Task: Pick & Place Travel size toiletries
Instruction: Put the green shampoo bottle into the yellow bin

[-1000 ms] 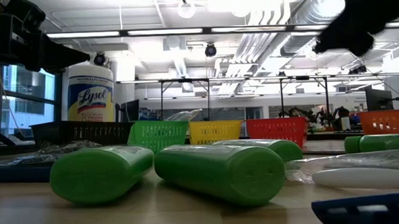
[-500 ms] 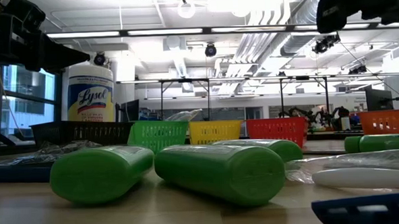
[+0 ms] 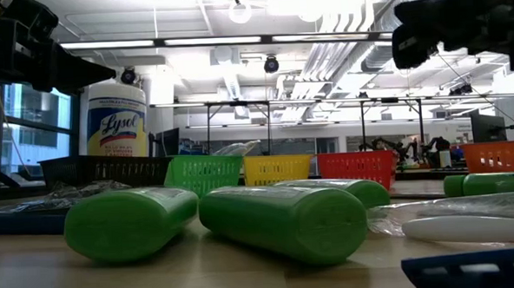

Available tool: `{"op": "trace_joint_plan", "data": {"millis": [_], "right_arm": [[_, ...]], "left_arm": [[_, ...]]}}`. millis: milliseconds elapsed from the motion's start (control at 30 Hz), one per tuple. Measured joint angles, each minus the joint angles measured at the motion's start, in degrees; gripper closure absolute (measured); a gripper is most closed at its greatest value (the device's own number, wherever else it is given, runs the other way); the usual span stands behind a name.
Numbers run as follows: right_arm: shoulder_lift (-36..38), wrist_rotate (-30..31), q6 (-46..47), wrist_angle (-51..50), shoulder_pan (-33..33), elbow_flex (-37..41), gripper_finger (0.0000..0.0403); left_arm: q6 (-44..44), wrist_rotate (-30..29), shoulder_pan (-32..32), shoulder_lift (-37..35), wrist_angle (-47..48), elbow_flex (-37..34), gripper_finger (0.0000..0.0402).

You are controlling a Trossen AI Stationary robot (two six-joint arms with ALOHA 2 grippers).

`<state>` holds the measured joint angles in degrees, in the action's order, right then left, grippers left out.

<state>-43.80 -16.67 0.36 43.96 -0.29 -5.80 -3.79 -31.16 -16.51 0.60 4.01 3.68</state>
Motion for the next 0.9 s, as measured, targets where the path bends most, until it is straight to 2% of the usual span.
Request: {"op": "trace_joint_plan", "data": {"millis": [167,300,533,900], "right_arm": [[6.06,-0.39,-0.29,0.57,-4.54,-0.02,0.0399],[11.15,0.39,1.89,-3.31,-6.16,0.00,0.0399],[18.43,9.03,2.39,-18.85,-6.00,0.02,0.0399],[29.82,8.46,-0.44,-24.85,-1.70,0.05,0.0399]], "left_arm": [[-0.01,0.00,0.00,0.00,0.28,0.00,0.0402],[-0.48,0.00,0.00,0.00,0.28,0.00,0.0402],[-0.44,0.00,0.02,0.00,0.31,0.00,0.0402],[-0.28,0.00,0.02,0.00,0.37,0.00,0.0402]]}}
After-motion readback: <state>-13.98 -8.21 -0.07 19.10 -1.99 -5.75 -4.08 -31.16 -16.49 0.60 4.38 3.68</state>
